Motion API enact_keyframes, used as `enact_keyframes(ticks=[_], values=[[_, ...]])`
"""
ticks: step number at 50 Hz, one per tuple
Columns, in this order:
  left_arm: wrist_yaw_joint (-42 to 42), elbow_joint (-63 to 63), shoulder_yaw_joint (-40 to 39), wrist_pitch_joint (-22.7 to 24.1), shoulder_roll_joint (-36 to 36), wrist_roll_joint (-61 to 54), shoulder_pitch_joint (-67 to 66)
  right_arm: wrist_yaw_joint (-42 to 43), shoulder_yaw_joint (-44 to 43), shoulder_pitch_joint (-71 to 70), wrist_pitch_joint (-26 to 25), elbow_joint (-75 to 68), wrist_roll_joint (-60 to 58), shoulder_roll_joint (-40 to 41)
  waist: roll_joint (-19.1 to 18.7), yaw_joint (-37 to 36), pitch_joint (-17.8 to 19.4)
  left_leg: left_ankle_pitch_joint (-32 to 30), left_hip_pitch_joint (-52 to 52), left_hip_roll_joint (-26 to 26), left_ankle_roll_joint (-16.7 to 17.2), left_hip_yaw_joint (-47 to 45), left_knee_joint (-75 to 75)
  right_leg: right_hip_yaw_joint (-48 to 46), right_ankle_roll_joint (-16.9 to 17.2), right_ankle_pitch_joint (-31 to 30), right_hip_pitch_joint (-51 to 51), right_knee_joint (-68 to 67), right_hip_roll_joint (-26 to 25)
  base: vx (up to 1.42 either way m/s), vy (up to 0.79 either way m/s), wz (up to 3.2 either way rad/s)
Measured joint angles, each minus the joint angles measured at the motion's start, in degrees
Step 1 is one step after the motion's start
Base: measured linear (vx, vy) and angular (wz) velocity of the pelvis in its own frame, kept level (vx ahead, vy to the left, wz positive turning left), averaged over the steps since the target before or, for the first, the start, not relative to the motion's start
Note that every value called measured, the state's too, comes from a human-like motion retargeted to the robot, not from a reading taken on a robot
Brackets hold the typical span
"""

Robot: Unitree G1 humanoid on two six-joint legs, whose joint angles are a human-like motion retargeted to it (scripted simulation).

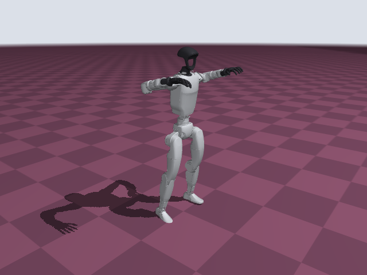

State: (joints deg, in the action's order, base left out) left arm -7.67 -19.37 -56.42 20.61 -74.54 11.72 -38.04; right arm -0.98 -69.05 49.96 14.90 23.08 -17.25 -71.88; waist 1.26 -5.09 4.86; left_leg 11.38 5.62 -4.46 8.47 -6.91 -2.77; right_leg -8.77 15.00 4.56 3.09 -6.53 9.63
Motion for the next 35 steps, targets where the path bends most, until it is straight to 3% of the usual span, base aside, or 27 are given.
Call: enact_keyframes(ticks=[35], values=[[0.14,0.18,1.55,0.18,-1.58,-0.63,1.88,0.24,1.47,-1.4,-0.17,0.13,-0.67,-0.4,0.01,-0.75,-0.23,-0.38,-0.88,-0.3,0.14,-0.03,0.01,0.11,0.0,-0.41,-0.86,0.19,-0.37,0.0,0.0,0.0]])
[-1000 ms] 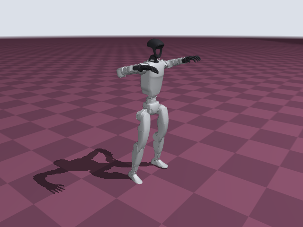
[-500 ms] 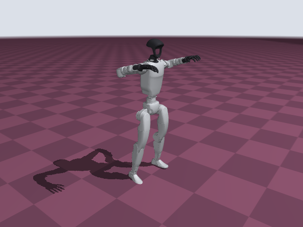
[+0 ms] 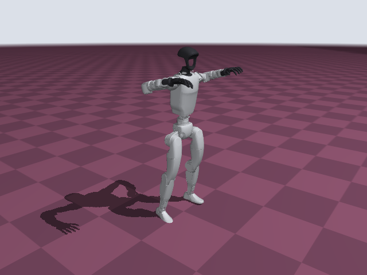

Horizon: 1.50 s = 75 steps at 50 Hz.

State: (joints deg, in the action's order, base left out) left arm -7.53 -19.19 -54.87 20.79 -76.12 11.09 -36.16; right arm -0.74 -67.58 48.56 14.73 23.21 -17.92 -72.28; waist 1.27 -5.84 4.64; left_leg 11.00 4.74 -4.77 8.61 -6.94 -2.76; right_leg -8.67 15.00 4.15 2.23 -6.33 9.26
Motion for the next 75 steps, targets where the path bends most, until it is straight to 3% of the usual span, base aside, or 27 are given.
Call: enact_keyframes(ticks=[10,24,29,33,37,41,43,45,48,53,58,65,67,71,73,75], values=[[2.01,-0.01,2.73,-2.29,-0.47,0.56,-0.46,0.62,3.09,-0.31,-0.54,-0.67,2.61,-1.43,0.37,0.57,-2.1,0.07,0.63,0.62,-0.37,0.11,0.37,-0.05,0.0,0.22,0.49,-0.17,0.67,0.0,0.0,0.0],[1.67,0.95,3.88,-2.44,-0.79,-0.7,0.8,1.47,4.68,-2.38,-1.03,-1.05,3.33,-1.26,0.55,-0.45,-1.6,0.08,0.28,0.68,-0.54,-0.56,0.06,0.84,0.0,0.08,-0.12,-0.15,0.66,0.0,0.0,0.0],[-0.45,3.32,12.3,-2.2,0.69,-5.61,7.05,4.71,14.28,-10.96,-1.62,-4.37,8.41,0.73,0.65,-1.15,-1.4,0.12,0.1,0.94,-0.57,-1.04,0.21,1.29,0.0,-0.14,-0.55,0.09,0.88,0.0,0.0,0.0],[-0.65,9.85,27.32,-1.9,2.26,-6.53,17.27,7.51,28.92,-24.67,-2.37,-11.62,9.36,5.8,1.36,-0.88,-1.3,1.42,-1.6,1.5,-1.19,-1.18,-2.97,0.87,0.0,0.07,-0.46,0.08,1.8,-0.02,0.05,0.08],[-0.71,22.42,46.45,-4.19,9.93,-5.64,31.94,11.31,43.7,-38.78,-5.12,-24.06,10.84,17.83,1.71,-1.39,-0.27,0.35,0.3,2.42,-1.83,-0.38,0.32,0.77,-0.1,0.27,-0.28,-0.45,2.48,-0.03,0.06,0.05],[-4.42,48.29,60.92,-8.62,27.21,-6.6,46.39,18.48,57.25,-49.14,-7.71,-46.64,17.99,32.92,1.98,-1.85,0.93,0.69,0.87,2.7,-2.02,0.03,0.39,0.27,-0.73,0.71,0.33,-0.88,2.84,-0.03,0.06,0.1],[-5.71,66.26,63.93,-11.96,37.49,-9.39,52.1,18.8,64.42,-53.59,-9.44,-62.41,22.6,39.45,2.24,-1.95,1.44,0.91,1.15,2.85,-2.12,0.27,0.37,-0.05,-1.21,0.96,0.73,-1.01,3.01,-0.01,0.07,0.13],[-3.35,85.73,63.63,-15.42,46.82,-12.63,56.98,13.58,71.18,-57.19,-11.45,-78.49,24.51,44.99,2.48,-1.82,1.83,1.22,1.36,3.02,-2.16,0.55,0.3,-0.39,-1.61,1.26,1.08,-1.2,3.21,0.01,0.09,0.14],[0.73,104.76,61.37,-17.03,55.5,-17.39,58.97,9.57,77.45,-58.52,-12.46,-93.48,22.7,52.34,2.76,-1.19,2.84,1.64,1.76,3.35,-2.21,1.02,0.4,-0.8,-2.05,1.65,1.41,-1.75,3.59,0.04,0.1,0.15],[0.54,100.59,54.0,-13.8,65.14,-24.22,46.91,14.75,74.6,-50.37,-12.01,-92.81,21.33,61.96,3.52,-0.2,4.63,3.42,0.47,3.7,-1.65,0.9,-2.64,-1.25,-2.13,2.01,1.01,-3.45,4.4,0.07,0.1,0.09],[1.63,98.41,59.64,-12.89,70.02,-26.13,38.39,14.21,77.32,-44.6,-10.29,-91.13,26.91,64.82,3.02,-1.07,6.7,2.96,2.51,3.63,-2.59,1.27,-0.3,-0.66,-2.96,1.76,-1.32,-8.78,4.43,0.07,0.1,-0.09],[2.93,96.54,72.84,-14.54,69.72,-9.99,32.64,14.23,76.17,-43.41,-9.46,-89.47,27.98,62.68,0.47,1.56,8.12,3.24,3.79,1.78,-2.96,1.93,-0.06,0.39,-5.96,-2.78,-8.49,-23.49,3.95,0.05,0.11,0.09],[3.01,95.06,74.62,-14.17,68.79,-9.8,32.57,14.88,76.48,-43.51,-9.22,-86.92,26.64,61.6,-0.69,2.34,8.43,3.11,3.83,0.71,-2.45,1.96,0.08,0.38,-8.46,-4.58,-10.9,-27.31,3.21,0.04,0.08,0.02],[0.46,95.41,76.61,-14.18,66.21,-8.01,35.19,16.65,79.08,-44.16,-8.36,-82.4,22.22,60.24,-0.32,2.75,9.09,3.42,4.8,0.36,-3.09,1.22,0.76,-0.22,-8.07,-4.5,-18.15,-38.3,3.51,0.07,0.02,-0.14],[0.23,97.06,77.63,-14.74,65.41,-6.05,38.18,15.99,80.74,-44.98,-8.2,-80.83,19.76,59.43,-0.72,2.87,9.11,3.16,4.43,-0.23,-2.24,0.89,0.83,-1.26,-9.99,-1.8,-19.21,-36.85,2.19,0.03,-0.01,-0.04],[-1.43,98.55,77.63,-15.27,64.53,-4.82,41.3,16.52,82.06,-45.42,-8.16,-79.28,17.07,58.98,0.06,2.95,9.7,3.58,5.12,0.15,-2.42,0.67,0.74,-2.24,-7.5,-1.87,-20.38,-35.7,2.07,0.11,-0.06,-0.08]])
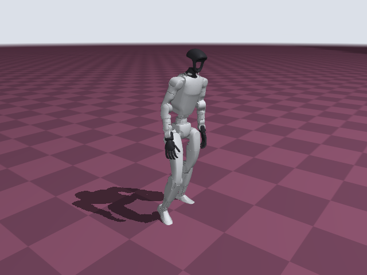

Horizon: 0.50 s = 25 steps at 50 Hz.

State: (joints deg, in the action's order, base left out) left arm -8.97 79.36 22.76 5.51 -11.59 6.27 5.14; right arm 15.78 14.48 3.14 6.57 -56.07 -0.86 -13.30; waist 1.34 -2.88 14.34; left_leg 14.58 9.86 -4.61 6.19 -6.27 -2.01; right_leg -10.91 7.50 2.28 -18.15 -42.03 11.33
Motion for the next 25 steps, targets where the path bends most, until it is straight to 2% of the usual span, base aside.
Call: enact_keyframes(ticks=[5,8,13,15,17,20,22,25], values=[[-0.46,-0.23,-1.57,-0.15,-1.57,0.56,7.67,-0.04,1.8,-1.75,-0.45,2.88,-3.98,-0.71,1.74,1.73,0.31,2.27,-2.23,1.06,0.0,-0.82,-4.37,-1.43,2.88,-0.61,-0.01,16.45,-2.0,0.12,-0.1,0.0],[-0.12,-2.33,-0.96,-0.17,-2.07,-0.36,12.18,-0.59,2.54,-4.05,-1.75,2.85,-4.83,-1.59,1.78,3.34,1.1,2.36,-0.42,2.13,0.35,-0.19,-2.88,2.58,3.76,-1.84,1.52,26.91,-4.64,0.21,-0.1,0.06],[1.28,-9.88,0.07,-1.4,-4.23,3.45,16.9,-2.69,2.66,-6.87,-3.53,0.68,-4.4,-3.22,0.19,5.59,0.32,3.65,-2.28,2.25,-1.4,-1.4,-12.48,6.07,2.14,-5.32,4.9,31.44,-5.98,0.31,-0.15,-0.09],[1.87,-15.88,-0.75,-2.12,-6.0,6.98,17.56,-3.94,2.07,-7.7,-4.35,-1.17,-4.04,-3.41,-0.37,5.42,-0.12,2.0,-5.01,1.81,-1.83,-2.29,-21.57,6.54,1.77,-4.44,6.65,30.76,-5.49,0.37,-0.19,-0.31],[1.16,-23.56,-1.31,-2.37,-8.23,10.42,17.05,-4.41,1.73,-7.35,-5.16,-3.04,-3.09,-3.08,-0.33,4.43,-0.97,-3.8,-10.24,1.33,-1.15,-2.56,-34.52,7.51,1.78,-3.18,8.69,30.14,-4.75,0.38,-0.2,-0.37],[-2.05,-36.4,-2.12,-2.82,-11.79,14.9,16.6,-4.22,1.82,-6.62,-6.43,-5.48,-0.9,-2.58,0.31,1.66,-2.13,-12.78,-21.39,1.18,1.64,-2.22,-56.21,9.24,1.51,-1.32,11.24,29.13,-3.33,0.35,-0.17,-0.43],[-4.44,-43.96,-3.05,-3.42,-13.55,17.76,17.71,-4.17,2.73,-7.04,-7.07,-6.72,-0.14,-2.72,1.35,-0.34,-2.02,-11.15,-29.66,1.31,2.83,-2.93,-70.77,10.4,1.77,-0.1,12.24,27.64,-1.67,0.3,-0.13,-0.34],[-7.16,-52.8,-4.16,-4.47,-15.02,21.65,20.04,-4.06,5.16,-8.4,-7.62,-7.62,-0.98,-3.41,3.31,-2.53,-1.62,-5.37,-43.08,0.41,3.8,-4.88,-91.43,11.78,2.88,1.23,12.55,24.54,1.09,0.25,-0.11,-0.09]])
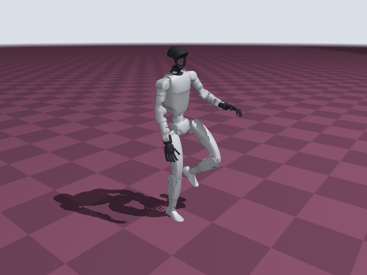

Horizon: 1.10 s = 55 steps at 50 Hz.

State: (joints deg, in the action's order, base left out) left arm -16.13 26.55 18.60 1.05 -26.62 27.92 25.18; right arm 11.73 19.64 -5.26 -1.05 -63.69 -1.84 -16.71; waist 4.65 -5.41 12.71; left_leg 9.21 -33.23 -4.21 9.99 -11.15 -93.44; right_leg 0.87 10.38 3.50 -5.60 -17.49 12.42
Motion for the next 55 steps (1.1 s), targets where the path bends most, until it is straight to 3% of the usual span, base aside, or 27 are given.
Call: enact_keyframes(ticks=[5,10,12,16,22,30,36,40,43,45,47,50,55], values=[[-1.99,-6.69,1.6,-1.33,0.23,3.56,3.22,0.66,3.1,-2.85,-0.39,1.61,-0.81,-1.45,4.93,-1.12,-0.32,-1.63,-25.75,2.54,4.82,-4.28,-22.67,1.2,0.16,2.01,-0.41,-2.72,7.63,0.2,0.01,0.2],[0.05,-3.83,6.61,0.36,2.49,3.85,1.0,1.42,6.01,-4.76,0.63,4.01,-0.37,-1.07,9.0,-2.17,1.42,-1.92,-42.82,0.21,4.89,-10.66,-31.4,2.64,1.21,2.94,3.51,-2.78,14.03,0.22,0.1,-0.19],[0.7,-1.81,9.53,0.96,2.85,3.23,-0.31,2.21,6.46,-5.26,0.17,4.94,-1.03,-0.94,8.04,-2.44,4.28,-1.79,-44.71,-0.67,4.9,-10.37,-31.91,2.0,1.78,0.16,10.11,1.62,13.8,0.23,0.04,-0.47],[-5.19,-0.01,12.66,1.7,3.47,8.32,-1.38,5.72,7.09,-5.53,2.18,6.2,-2.43,-0.01,8.62,-3.66,6.9,-0.42,-47.83,-2.31,4.92,-10.32,-31.32,2.42,2.26,1.25,14.35,0.29,14.98,0.24,0.02,-0.44],[-3.2,3.68,12.19,0.93,6.21,9.62,-0.46,5.28,5.74,-4.58,1.68,3.01,-1.4,2.8,8.49,-4.86,5.68,-1.21,-46.06,-2.7,4.91,-9.1,-27.63,2.35,1.79,3.7,16.91,-1.51,14.9,0.24,0.01,-0.16],[0.12,18.09,18.49,-0.37,9.65,7.28,-0.02,5.37,5.27,-2.63,1.53,-2.02,2.75,6.67,9.36,-2.36,-0.97,-3.69,-37.26,-0.51,4.95,-6.96,-16.7,-0.05,0.14,5.82,17.72,0.06,12.69,0.23,0.01,0.18],[3.84,22.29,17.49,0.04,9.65,6.84,-3.24,3.99,7.57,-2.08,2.34,1.1,-1.37,6.76,7.89,-3.43,-4.33,-3.45,-21.64,-1.52,4.38,-2.76,3.01,1.31,-0.62,6.12,17.28,2.67,8.08,0.24,0.03,-0.3],[3.29,19.43,13.26,1.56,8.14,8.08,-5.99,4.62,8.26,-4.06,2.56,5.08,-11.41,4.67,3.47,-6.92,-3.09,3.65,-3.07,-8.67,-0.52,-5.14,23.68,4.55,-0.22,5.12,20.14,5.93,3.14,0.27,0.14,-0.95],[1.49,16.38,10.6,2.56,6.9,8.24,-7.5,6.2,8.34,-5.67,2.68,8.34,-18.8,2.71,1.33,-7.2,-2.97,5.19,11.32,-8.03,-2.73,-8.09,47.9,4.42,0.9,5.41,21.95,7.0,0.92,0.31,0.25,-0.15],[-0.66,13.77,9.18,3.08,5.7,8.03,-8.12,7.67,8.33,-6.87,2.64,10.88,-23.02,1.31,0.02,-7.08,-2.25,3.01,21.24,-5.25,-2.67,-7.88,66.4,3.88,1.54,6.13,23.6,7.14,-0.35,0.36,0.32,0.08],[-2.3,11.82,8.6,4.04,4.65,10.08,-9.29,8.89,9.21,-6.8,4.03,13.5,-25.95,0.54,-0.92,-6.66,-3.54,-0.57,25.98,-4.71,-1.74,-7.04,76.69,3.11,1.68,7.88,23.01,4.45,-2.17,0.36,0.37,0.42],[-2.67,8.45,9.16,2.05,2.72,9.86,-8.09,8.82,9.05,-8.24,1.18,16.58,-31.62,-1.51,-1.75,-5.05,-2.55,-10.49,34.05,-1.75,-2.64,-3.49,94.56,0.89,0.52,6.9,22.58,-0.33,-3.83,0.3,0.38,1.02],[-0.78,3.74,10.61,0.39,0.99,12.38,-6.66,8.28,7.9,-6.94,1.01,25.59,-35.84,-6.29,-1.8,-3.46,-3.01,-11.77,35.16,-0.93,-2.1,1.74,98.42,-0.3,-1.14,-5.82,5.21,-31.5,-5.27,0.25,0.35,0.98]])
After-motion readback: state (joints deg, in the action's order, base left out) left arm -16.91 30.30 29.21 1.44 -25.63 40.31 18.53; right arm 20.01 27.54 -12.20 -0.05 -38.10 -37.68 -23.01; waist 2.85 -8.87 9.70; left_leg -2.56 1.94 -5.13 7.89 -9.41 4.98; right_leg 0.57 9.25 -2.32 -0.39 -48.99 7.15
